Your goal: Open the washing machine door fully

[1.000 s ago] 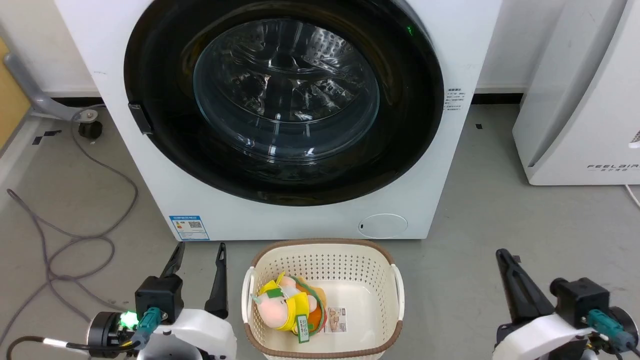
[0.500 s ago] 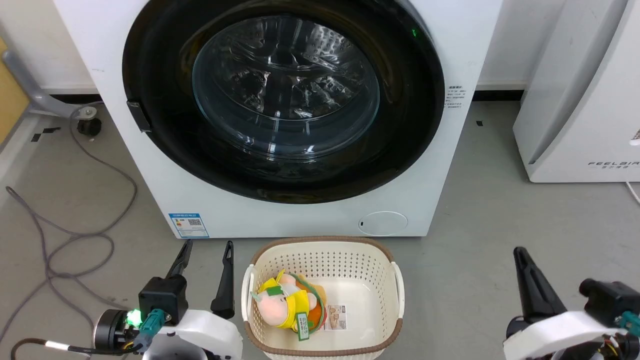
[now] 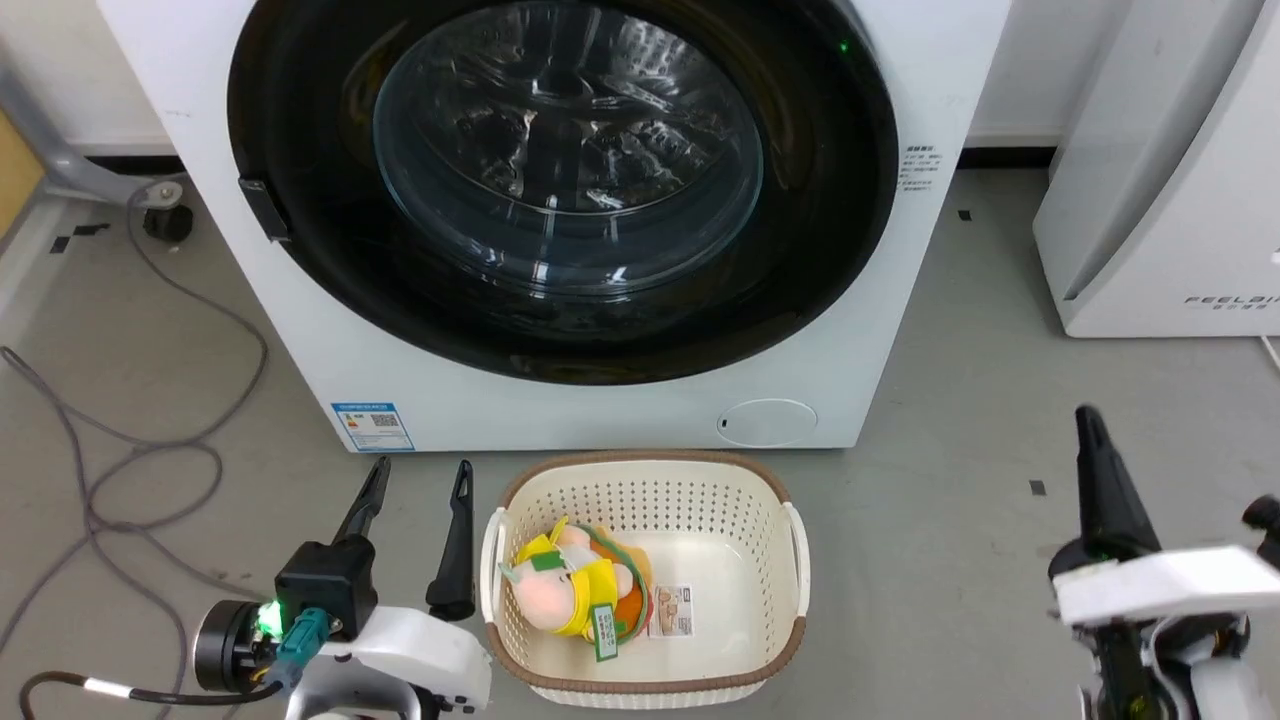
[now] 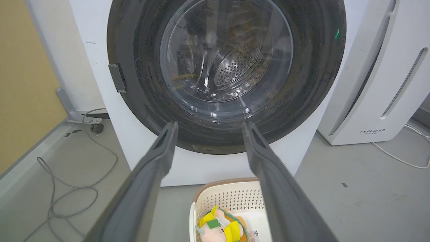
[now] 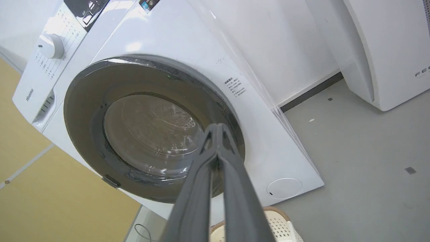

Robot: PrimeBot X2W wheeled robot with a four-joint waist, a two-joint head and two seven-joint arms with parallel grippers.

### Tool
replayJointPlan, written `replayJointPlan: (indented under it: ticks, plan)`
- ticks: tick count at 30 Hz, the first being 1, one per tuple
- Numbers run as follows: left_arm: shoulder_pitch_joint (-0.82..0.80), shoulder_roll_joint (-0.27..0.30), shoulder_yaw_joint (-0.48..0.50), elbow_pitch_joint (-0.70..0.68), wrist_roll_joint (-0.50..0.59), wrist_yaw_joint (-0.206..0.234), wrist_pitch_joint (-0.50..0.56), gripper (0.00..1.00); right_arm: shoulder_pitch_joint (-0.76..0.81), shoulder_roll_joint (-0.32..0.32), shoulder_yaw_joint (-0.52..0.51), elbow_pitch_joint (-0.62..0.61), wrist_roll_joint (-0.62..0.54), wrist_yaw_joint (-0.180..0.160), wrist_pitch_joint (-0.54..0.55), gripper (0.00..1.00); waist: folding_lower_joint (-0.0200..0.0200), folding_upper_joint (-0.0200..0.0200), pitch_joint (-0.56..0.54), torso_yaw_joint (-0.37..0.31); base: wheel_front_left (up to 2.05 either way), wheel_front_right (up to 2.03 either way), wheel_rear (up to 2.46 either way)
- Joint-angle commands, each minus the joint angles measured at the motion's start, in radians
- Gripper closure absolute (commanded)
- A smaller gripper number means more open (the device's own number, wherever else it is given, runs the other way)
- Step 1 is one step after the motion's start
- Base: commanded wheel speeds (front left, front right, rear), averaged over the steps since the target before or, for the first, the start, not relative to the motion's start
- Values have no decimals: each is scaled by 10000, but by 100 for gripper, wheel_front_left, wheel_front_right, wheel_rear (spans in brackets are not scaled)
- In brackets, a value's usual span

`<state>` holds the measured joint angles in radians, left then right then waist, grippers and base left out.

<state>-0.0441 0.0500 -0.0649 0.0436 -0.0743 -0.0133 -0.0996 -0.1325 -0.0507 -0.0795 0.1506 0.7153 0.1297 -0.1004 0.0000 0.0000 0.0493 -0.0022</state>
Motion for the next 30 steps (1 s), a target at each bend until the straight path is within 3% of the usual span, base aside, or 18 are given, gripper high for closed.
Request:
replayJointPlan:
  ticks: [1,9,16,30]
  plan:
    - [-219,2,-43,-3,-101,-49,-113,0,-400,1,-60,103,651,5,-98,100,0,0,93,0,0,0,0]
    - [-509,2,-114,-36,-230,-153,-280,0,-1667,-70,-420,744,2332,6,-38,100,0,0,475,24,0,0,0]
    - [-856,2,-202,-239,-286,-272,-447,0,-3530,-570,-513,1751,3633,6,-22,100,0,0,1032,90,0,0,0]
    - [-1472,2,-333,-822,-380,-439,-719,0,-6897,-1646,600,3625,4963,7,429,100,0,0,2008,230,0,0,0]
